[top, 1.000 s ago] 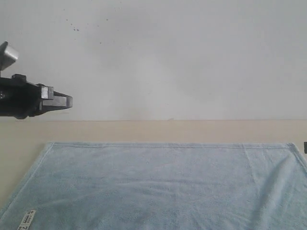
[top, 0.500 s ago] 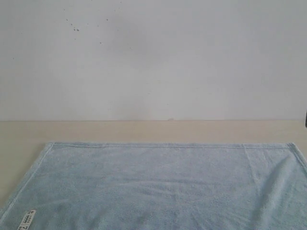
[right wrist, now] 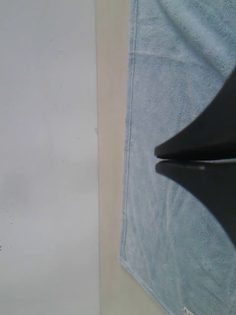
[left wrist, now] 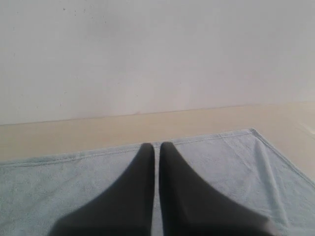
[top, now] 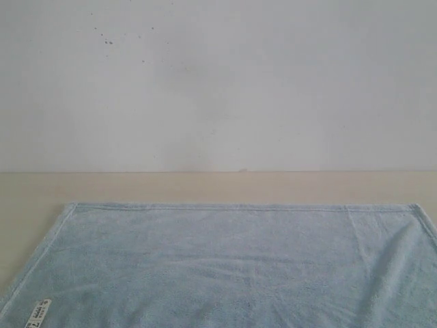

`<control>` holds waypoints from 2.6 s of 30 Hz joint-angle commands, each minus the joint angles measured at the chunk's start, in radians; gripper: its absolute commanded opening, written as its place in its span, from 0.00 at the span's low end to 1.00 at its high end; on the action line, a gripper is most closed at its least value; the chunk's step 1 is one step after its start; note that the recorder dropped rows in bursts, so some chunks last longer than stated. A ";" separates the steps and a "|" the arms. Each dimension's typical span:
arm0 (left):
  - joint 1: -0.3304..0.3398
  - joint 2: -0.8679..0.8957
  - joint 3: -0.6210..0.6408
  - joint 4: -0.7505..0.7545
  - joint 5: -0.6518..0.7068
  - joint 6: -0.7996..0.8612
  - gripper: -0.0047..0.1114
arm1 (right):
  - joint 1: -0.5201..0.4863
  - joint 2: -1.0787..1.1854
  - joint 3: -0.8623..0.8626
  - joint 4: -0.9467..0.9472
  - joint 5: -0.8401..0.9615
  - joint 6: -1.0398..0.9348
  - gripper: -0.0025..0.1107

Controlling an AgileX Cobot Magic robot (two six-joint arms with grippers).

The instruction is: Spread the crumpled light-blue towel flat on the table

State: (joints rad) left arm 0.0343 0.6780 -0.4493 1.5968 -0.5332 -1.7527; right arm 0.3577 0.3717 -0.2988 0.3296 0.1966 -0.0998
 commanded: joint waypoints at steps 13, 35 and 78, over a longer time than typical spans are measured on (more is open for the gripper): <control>0.001 -0.007 0.002 -0.008 -0.002 -0.019 0.08 | 0.001 -0.001 -0.001 0.001 -0.087 -0.039 0.02; 0.001 -0.007 0.002 -0.015 -0.042 0.065 0.08 | 0.001 -0.001 -0.001 0.001 -0.092 0.015 0.02; 0.001 -0.007 0.002 -0.013 -0.080 0.016 0.08 | 0.001 -0.232 0.145 -0.294 -0.119 0.015 0.02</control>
State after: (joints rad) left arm 0.0343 0.6780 -0.4493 1.5947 -0.6106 -1.7266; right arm 0.3577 0.1784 -0.2171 0.0606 0.1040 -0.0834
